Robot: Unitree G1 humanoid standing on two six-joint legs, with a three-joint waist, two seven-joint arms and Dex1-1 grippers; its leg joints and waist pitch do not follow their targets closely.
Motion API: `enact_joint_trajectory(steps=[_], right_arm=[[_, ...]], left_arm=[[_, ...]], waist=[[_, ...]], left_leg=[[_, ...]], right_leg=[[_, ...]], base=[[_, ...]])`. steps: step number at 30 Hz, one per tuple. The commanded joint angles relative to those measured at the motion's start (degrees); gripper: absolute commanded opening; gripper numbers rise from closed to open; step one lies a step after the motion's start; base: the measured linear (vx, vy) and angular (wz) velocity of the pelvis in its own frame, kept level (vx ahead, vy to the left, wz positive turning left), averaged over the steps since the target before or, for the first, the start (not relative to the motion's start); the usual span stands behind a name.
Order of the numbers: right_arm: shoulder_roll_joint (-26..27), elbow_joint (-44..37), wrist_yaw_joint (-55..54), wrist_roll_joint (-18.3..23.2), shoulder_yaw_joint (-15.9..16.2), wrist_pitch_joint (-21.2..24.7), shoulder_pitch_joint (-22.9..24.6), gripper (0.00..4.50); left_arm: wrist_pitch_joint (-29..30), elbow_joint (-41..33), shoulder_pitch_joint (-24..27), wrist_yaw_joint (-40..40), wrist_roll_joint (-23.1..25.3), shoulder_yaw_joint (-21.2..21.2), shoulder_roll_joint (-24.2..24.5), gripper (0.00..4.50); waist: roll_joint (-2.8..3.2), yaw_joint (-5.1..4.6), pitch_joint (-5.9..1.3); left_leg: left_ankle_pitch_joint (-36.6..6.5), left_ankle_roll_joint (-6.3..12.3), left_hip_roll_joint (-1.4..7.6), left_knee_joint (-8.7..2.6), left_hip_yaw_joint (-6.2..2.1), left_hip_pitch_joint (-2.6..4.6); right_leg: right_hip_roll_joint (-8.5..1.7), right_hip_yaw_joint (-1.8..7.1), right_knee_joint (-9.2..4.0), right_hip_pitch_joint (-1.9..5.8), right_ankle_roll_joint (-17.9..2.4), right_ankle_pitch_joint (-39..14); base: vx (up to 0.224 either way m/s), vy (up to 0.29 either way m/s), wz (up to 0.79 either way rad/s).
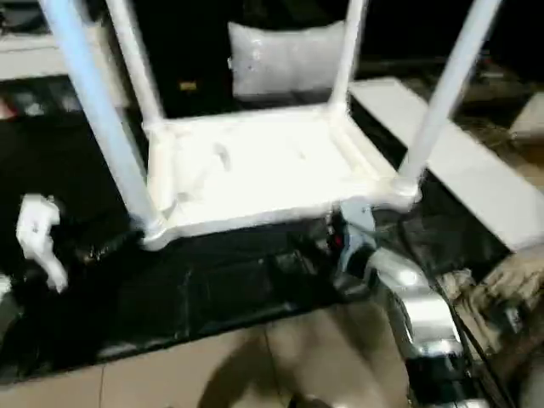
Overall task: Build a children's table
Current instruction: Rotate table base
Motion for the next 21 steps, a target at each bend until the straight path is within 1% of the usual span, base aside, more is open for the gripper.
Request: enact_joint_trajectory(steps=[1, 2, 3, 4, 5, 6, 7, 8, 9, 10, 12, 13, 14, 15, 16, 17, 18, 19, 20, 21], right_arm=[[0.4, 1.4, -2.5, -1.6, 0.1, 1.9, -2.0, 4.50], [1.0, 2.8, -3.9, -2.5, -0.1, 2.3, -3.0, 4.50], [1.0, 2.8, -3.9, -2.5, -0.1, 2.3, -3.0, 4.50], [1.4, 3.6, -5.0, -3.6, 0.0, 2.1, -3.7, 4.50], [1.8, 3.7, -5.2, -3.5, -0.1, 2.2, -4.0, 4.50], [1.8, 3.7, -5.3, -3.5, -0.1, 2.2, -4.1, 4.50], [2.2, 3.4, -5.5, -3.4, -0.3, 2.3, -4.3, 4.50], [2.4, 3.3, -5.7, -3.2, -0.4, 2.3, -4.4, 4.50], [2.7, 3.1, -6.0, -3.1, -0.5, 2.6, -4.5, 4.50], [2.9, 3.0, -6.4, -3.2, -0.5, 2.5, -4.5, 4.50], [3.3, 3.2, -7.0, -3.4, -0.5, 2.4, -4.7, 4.50], [4.0, 3.9, -7.8, -3.9, -0.3, 2.1, -5.3, 4.50], [4.6, 4.3, -8.4, -4.0, -0.6, 2.3, -5.6, 4.50], [4.8, 4.5, -8.6, -4.0, -0.6, 2.4, -5.7, 4.50], [4.9, 4.5, -8.7, -4.1, -0.6, 2.5, -5.8, 4.50], [5.1, 4.8, -9.2, -4.4, -0.6, 2.9, -6.1, 4.50], [5.2, 5.0, -9.4, -4.5, -0.7, 3.1, -6.3, 4.50], [5.3, 5.8, -9.3, -4.7, -0.7, 3.2, -6.7, 4.50], [5.2, 6.3, -9.3, -4.8, -0.6, 3.1, -6.8, 4.50], [5.2, 7.5, -9.5, -5.2, -0.5, 3.1, -7.3, 4.50]], left_arm=[[-0.7, 4.0, -2.7, 0.4, 0.3, -1.1, 0.0, 4.46], [-0.7, 6.2, -4.8, 0.6, 0.3, -1.6, -0.6, 4.46], [-0.7, 6.2, -4.8, 0.6, 0.3, -1.6, -0.6, 4.46], [-0.8, 8.2, -6.5, 1.2, 1.1, -2.1, -1.0, 4.46], [-0.5, 9.1, -7.3, 1.6, 1.6, -2.5, -1.3, 4.46], [-0.5, 9.2, -7.4, 1.6, 1.6, -2.5, -1.3, 4.46], [-0.4, 9.7, -8.2, 1.3, 1.3, -2.8, -1.8, 4.46], [-0.2, 9.8, -8.5, 1.3, 1.0, -2.9, -2.1, 4.46], [0.0, 10.2, -9.2, 1.3, 0.9, -3.1, -2.4, 4.46], [-0.5, 10.7, -9.8, 1.6, 1.3, -3.4, -2.5, 4.46], [-0.3, 11.7, -10.7, 3.0, 2.0, -3.4, -2.7, 4.46], [-2.0, 14.7, -12.5, 4.8, 3.7, -3.7, -2.8, 4.46], [-1.9, 16.5, -13.6, 6.3, 4.4, -3.7, -2.9, 4.46], [-1.9, 17.0, -13.9, 6.7, 4.5, -3.7, -2.9, 4.46], [-2.0, 17.3, -14.2, 7.0, 4.7, -3.7, -2.8, 4.46], [-1.8, 18.4, -14.9, 8.3, 5.3, -3.7, -2.7, 4.46], [-1.8, 18.6, -15.1, 8.4, 5.4, -3.6, -2.7, 4.46], [-1.2, 18.8, -15.8, 7.7, 4.0, -3.1, -3.3, 4.46], [-1.2, 18.9, -16.0, 7.3, 3.5, -3.1, -3.6, 4.46], [-1.2, 19.3, -16.6, 6.5, 2.9, -3.1, -3.9, 4.46]], waist=[[-1.04, -0.87, -0.88], [0.62, 0.50, -2.56], [1.32, 0.90, -3.63], [3.27, 0.42, -3.95], [3.09, 0.06, -3.93], [3.02, -0.15, -4.03], [2.37, -0.17, -3.73], [2.00, -0.29, -3.52], [1.97, -0.61, -3.26], [2.05, -0.76, -3.49], [2.09, -0.92, -3.50], [2.00, -0.81, -3.64], [2.11, -0.79, -3.75], [2.20, -0.77, -3.94], [2.14, -0.76, -4.05], [2.15, -0.75, -4.10], [2.10, -0.83, -4.19], [1.87, -0.80, -4.51], [1.86, -0.70, -5.04], [1.72, -0.65, -5.50]], left_leg=[[-18.0, 0.76, -4.16, 6.83, -0.64, 5.04], [-18.0, 1.44, -2.26, 0.82, -2.38, 0.38], [-19.5, 1.24, -1.33, -2.00, -2.65, 0.63], [-26.4, 1.00, 0.09, -5.05, -3.79, 0.58], [-25.3, 1.56, 0.30, -5.50, -3.78, 0.02], [-23.7, 1.71, 0.42, -5.86, -3.81, -0.52], [-20.5, 2.22, 0.22, -6.24, -3.29, -1.37], [-20.5, 2.07, -0.34, -5.92, -2.70, -1.20], [-21.6, 1.66, -0.75, -5.59, -2.51, -0.88], [-21.7, 1.61, -0.79, -5.39, -2.51, -0.57], [-21.2, 1.74, -0.78, -5.44, -2.47, -0.56], [-20.4, 1.98, -0.67, -5.48, -2.41, -0.45], [-19.5, 2.02, -0.59, -5.60, -2.42, -0.65], [-18.2, 1.91, -0.47, -5.71, -2.50, -1.03], [-17.5, 1.91, -0.29, -5.82, -2.61, -1.30], [-16.9, 1.90, -0.15, -5.90, -2.58, -1.42], [-16.6, 1.74, -0.21, -5.82, -2.47, -1.36], [-14.6, 1.73, -0.19, -5.67, -2.33, -1.40], [-10.9, 2.09, -0.15, -5.36, -2.22, -1.52], [-6.4, 2.83, -0.23, -4.91, -2.09, -1.81]], right_leg=[[-5.52, 1.96, -17.23, -6.79, 3.2, -72.1], [-6.56, 0.89, -12.51, 1.55, 2.6, -60.8], [-4.45, -0.32, -10.74, 2.47, 1.7, -49.9], [-1.85, -0.94, -9.22, 2.58, -1.4, -29.4], [-1.80, -0.51, -9.00, 3.04, -3.3, -23.7], [-1.89, -0.28, -8.57, 3.79, -4.9, -19.5], [-1.84, 0.03, -8.62, 4.09, -6.4, -17.4], [-2.09, -0.08, -9.46, 3.77, -5.5, -24.0], [-2.19, -0.46, -10.38, 3.24, -4.0, -30.5], [-2.20, -0.52, -10.73, 2.97, -3.2, -32.0], [-1.94, -0.46, -10.75, 2.76, -3.3, -31.0], [-1.87, -0.28, -10.53, 2.62, -4.1, -29.1], [-1.80, -0.13, -10.05, 2.82, -4.9, -26.9], [-1.85, 0.05, -9.57, 3.16, -5.6, -24.6], [-1.98, 0.18, -9.21, 3.43, -6.1, -23.1], [-1.91, 0.38, -8.94, 3.36, -7.1, -21.4], [-1.78, 0.49, -8.73, 3.24, -7.6, -20.5], [-1.87, 0.79, -8.29, 3.35, -9.0, -17.6], [-1.88, 1.05, -7.65, 3.40, -10.8, -13.3], [-1.77, 1.27, -6.91, 3.40, -12.4, -8.4]], base=[[0.047, -0.077, 0.01], [0.099, 0.033, -0.22], [0.000, 0.000, 0.00], [0.000, 0.000, 0.00], [0.000, 0.000, 0.00], [0.000, 0.000, 0.00], [0.000, 0.000, 0.00], [0.000, 0.000, 0.00], [0.000, 0.000, 0.00], [0.000, 0.000, 0.00], [0.000, 0.000, 0.00], [0.000, 0.000, 0.00], [0.000, 0.000, 0.00], [0.000, 0.000, 0.00], [0.000, 0.000, 0.00], [0.000, 0.000, 0.00], [0.055, -0.002, 0.02], [0.055, -0.002, 0.02], [0.063, -0.010, 0.05], [0.065, -0.021, 0.05]])
